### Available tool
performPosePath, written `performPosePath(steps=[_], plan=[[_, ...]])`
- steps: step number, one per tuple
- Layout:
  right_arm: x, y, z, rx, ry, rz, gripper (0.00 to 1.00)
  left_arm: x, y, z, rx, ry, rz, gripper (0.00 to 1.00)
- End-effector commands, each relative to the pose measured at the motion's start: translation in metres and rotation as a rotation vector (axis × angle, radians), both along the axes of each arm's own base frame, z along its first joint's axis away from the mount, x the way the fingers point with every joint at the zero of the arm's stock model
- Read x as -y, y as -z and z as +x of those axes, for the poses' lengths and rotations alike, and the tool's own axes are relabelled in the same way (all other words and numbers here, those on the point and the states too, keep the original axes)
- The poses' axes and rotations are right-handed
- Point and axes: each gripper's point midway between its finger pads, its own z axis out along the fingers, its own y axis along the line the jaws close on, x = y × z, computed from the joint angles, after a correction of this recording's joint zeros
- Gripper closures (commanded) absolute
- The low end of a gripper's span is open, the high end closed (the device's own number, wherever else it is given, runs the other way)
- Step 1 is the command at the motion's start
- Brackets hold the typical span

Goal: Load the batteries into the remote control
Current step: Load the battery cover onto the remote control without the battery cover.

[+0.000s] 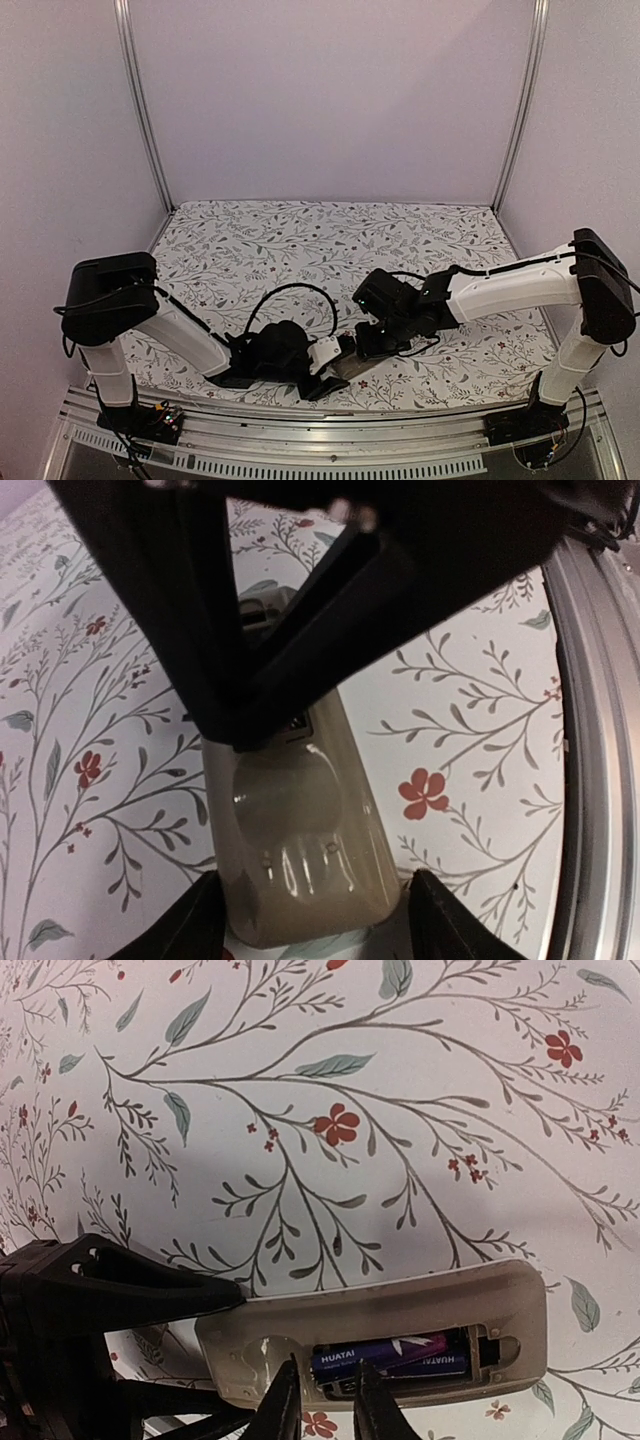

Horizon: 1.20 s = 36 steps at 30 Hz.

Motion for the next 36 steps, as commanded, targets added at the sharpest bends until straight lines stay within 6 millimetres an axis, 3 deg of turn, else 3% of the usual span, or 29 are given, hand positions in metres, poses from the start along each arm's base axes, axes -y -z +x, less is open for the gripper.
performPosePath(steps=[1, 19, 36], plan=[[0.0, 0.001, 0.004, 0.025, -0.01, -0.028, 0.82, -0.003, 0.016, -0.007, 0.003, -0.001, 0.035, 0.38], [-0.006, 0.004, -0.001, 0.029, -0.076, -0.039, 0.82, -0.004, 0.024, -0.002, 0.027, -0.04, 0.07, 0.53], [0.0, 0.01, -0.006, 0.022, -0.102, -0.086, 0.83, -0.006, 0.029, -0.003, 0.014, -0.044, 0.114, 0.54]])
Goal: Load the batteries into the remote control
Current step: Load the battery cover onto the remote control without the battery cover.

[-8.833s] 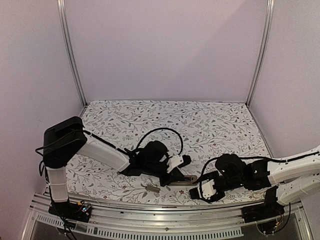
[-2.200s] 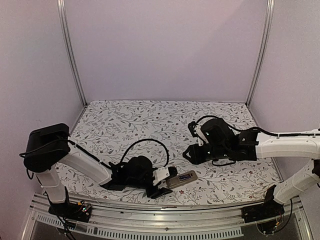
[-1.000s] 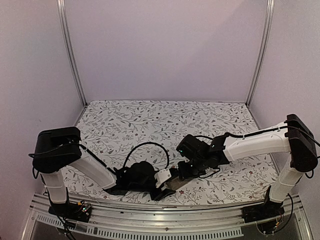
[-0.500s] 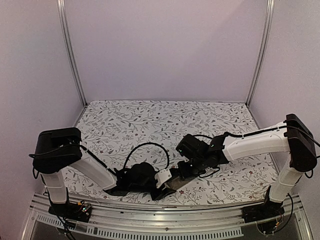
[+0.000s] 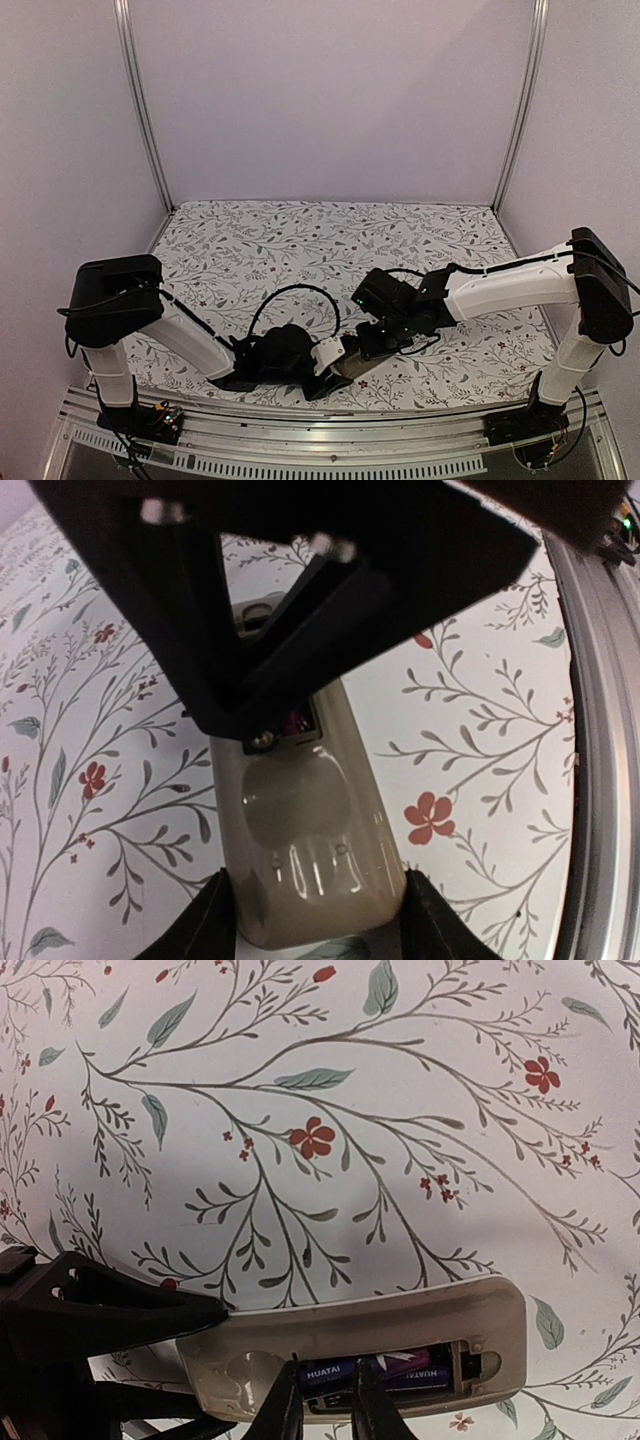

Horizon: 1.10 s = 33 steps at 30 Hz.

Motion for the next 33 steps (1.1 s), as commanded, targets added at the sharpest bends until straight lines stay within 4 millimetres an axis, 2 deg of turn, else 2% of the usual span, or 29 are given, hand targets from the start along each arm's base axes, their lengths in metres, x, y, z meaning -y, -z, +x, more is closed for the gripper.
performPosePath(steps=[1, 6, 16, 21, 28, 33], plan=[[-0.006, 0.006, -0.009, -0.017, -0.042, -0.021, 0.82, -0.013, 0.029, -0.007, -0.019, 0.004, 0.123, 0.54], [-0.009, 0.008, -0.013, -0.031, -0.054, -0.001, 0.8, -0.014, 0.029, -0.005, -0.013, -0.003, 0.123, 0.55], [-0.014, -0.013, -0.008, 0.007, -0.031, 0.097, 0.78, -0.014, 0.027, -0.004, -0.006, -0.007, 0.107, 0.55], [-0.01, -0.007, -0.011, -0.005, -0.029, 0.087, 0.78, -0.015, 0.027, -0.004, -0.004, -0.009, 0.104, 0.55], [-0.004, -0.008, -0.016, -0.008, -0.038, 0.095, 0.71, -0.016, 0.027, -0.004, -0.004, -0.011, 0.099, 0.55], [-0.006, -0.01, -0.015, -0.004, -0.047, 0.093, 0.73, -0.015, 0.026, -0.004, -0.004, -0.01, 0.096, 0.55]])
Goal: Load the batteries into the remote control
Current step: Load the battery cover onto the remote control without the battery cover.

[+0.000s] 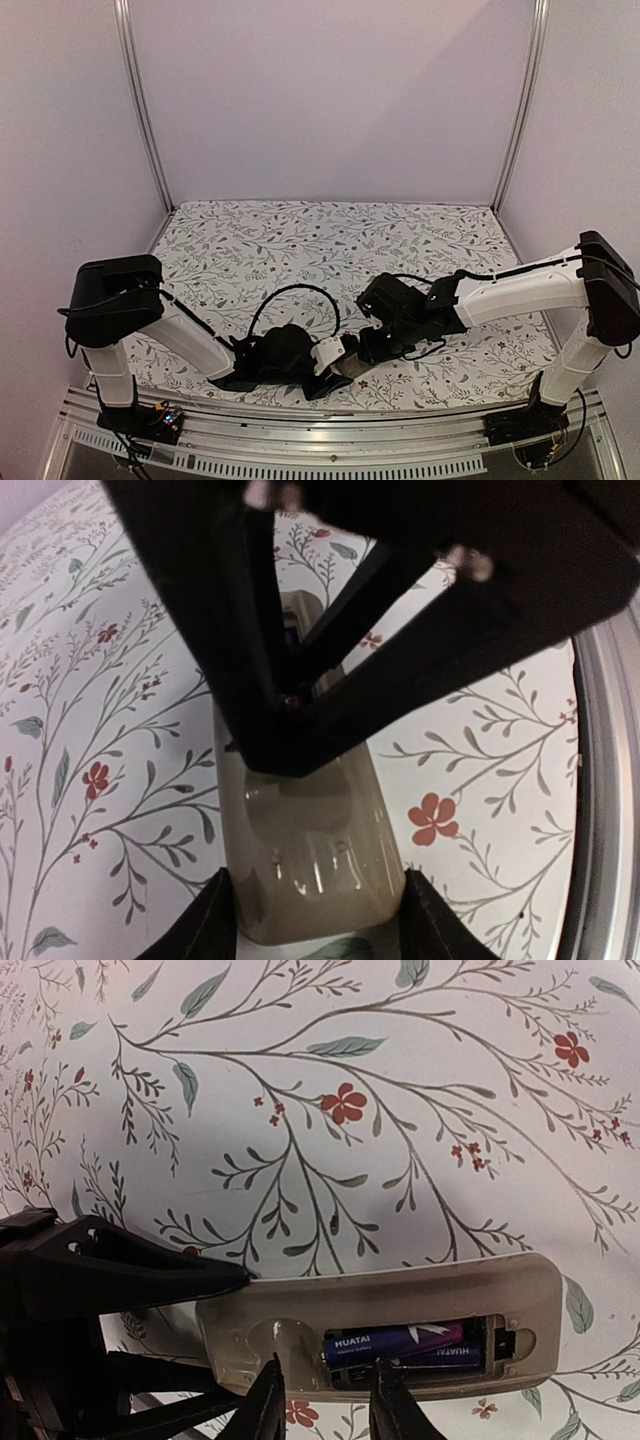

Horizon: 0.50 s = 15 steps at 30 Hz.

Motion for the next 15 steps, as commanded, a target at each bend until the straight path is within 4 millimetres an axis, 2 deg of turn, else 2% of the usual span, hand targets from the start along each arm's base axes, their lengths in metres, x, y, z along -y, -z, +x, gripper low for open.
performPosePath(steps=[1, 7, 15], plan=[[-0.006, -0.008, -0.003, 0.008, -0.023, 0.027, 0.73, -0.016, 0.027, -0.005, -0.009, -0.002, 0.099, 0.55], [-0.007, -0.006, 0.003, 0.031, -0.028, -0.006, 0.78, -0.017, 0.028, -0.005, -0.01, -0.004, 0.105, 0.56], [-0.013, -0.003, 0.009, 0.049, -0.049, -0.03, 0.79, -0.017, 0.028, -0.005, -0.01, -0.004, 0.106, 0.56]])
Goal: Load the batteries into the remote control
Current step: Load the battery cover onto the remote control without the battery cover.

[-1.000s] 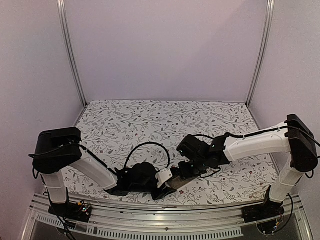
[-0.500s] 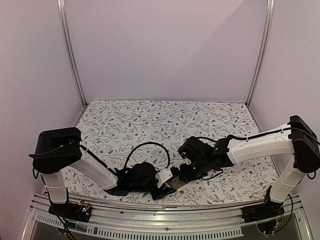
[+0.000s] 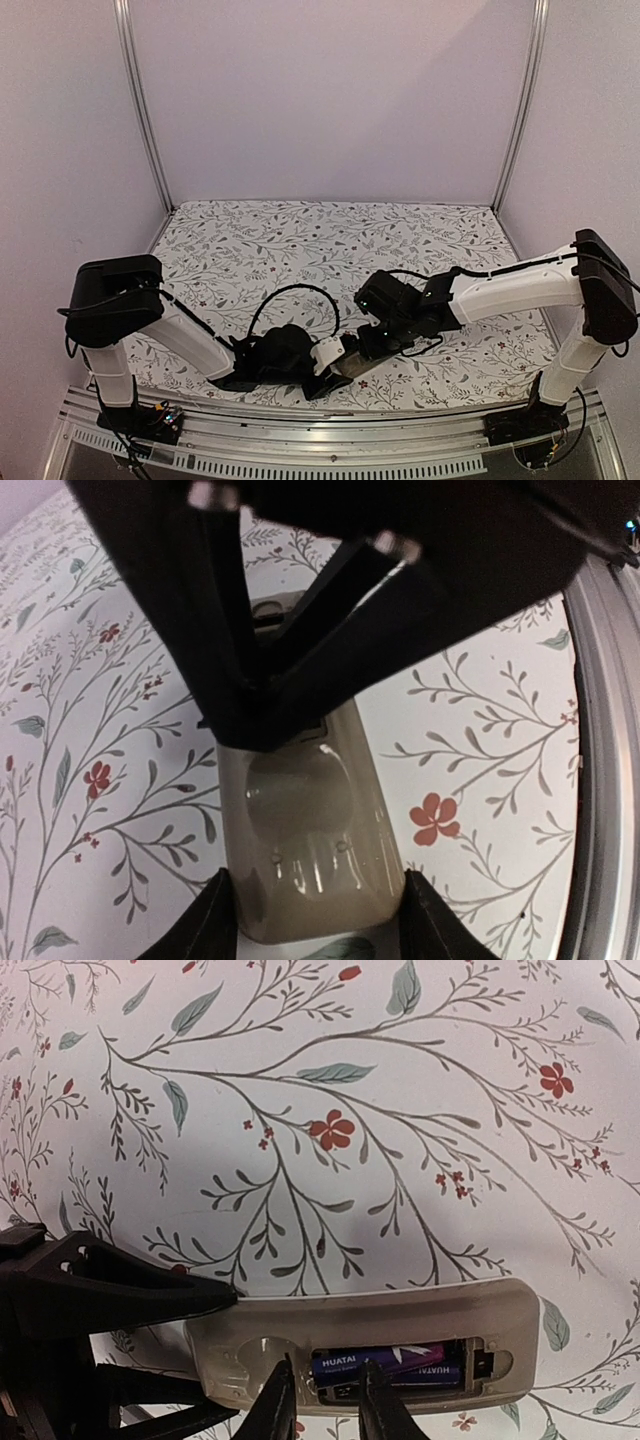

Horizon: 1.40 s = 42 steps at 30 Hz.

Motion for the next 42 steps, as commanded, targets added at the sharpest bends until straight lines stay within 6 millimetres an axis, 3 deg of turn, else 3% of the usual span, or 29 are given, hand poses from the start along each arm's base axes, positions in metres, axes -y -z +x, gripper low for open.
performPosePath(steps=[1, 13, 21, 31, 37, 42], plan=[[-0.012, 0.0, 0.002, 0.016, -0.035, -0.002, 0.79, -0.017, 0.028, -0.005, -0.01, -0.002, 0.106, 0.56], [-0.009, 0.007, -0.001, 0.0, -0.04, -0.013, 0.81, -0.018, 0.029, -0.005, -0.01, -0.005, 0.111, 0.56], [-0.019, 0.006, -0.01, -0.034, -0.087, 0.041, 0.75, -0.018, 0.029, -0.004, -0.01, -0.006, 0.113, 0.56], [-0.008, 0.012, -0.004, 0.012, -0.068, -0.01, 0.79, -0.019, 0.028, -0.003, -0.023, -0.024, 0.104, 0.56], [-0.01, 0.017, -0.011, 0.015, -0.116, -0.001, 0.78, -0.02, 0.028, -0.003, -0.025, -0.026, 0.102, 0.56], [0.0, 0.021, -0.015, 0.028, -0.122, 0.0, 0.76, -0.021, 0.028, -0.002, -0.028, -0.03, 0.095, 0.56]])
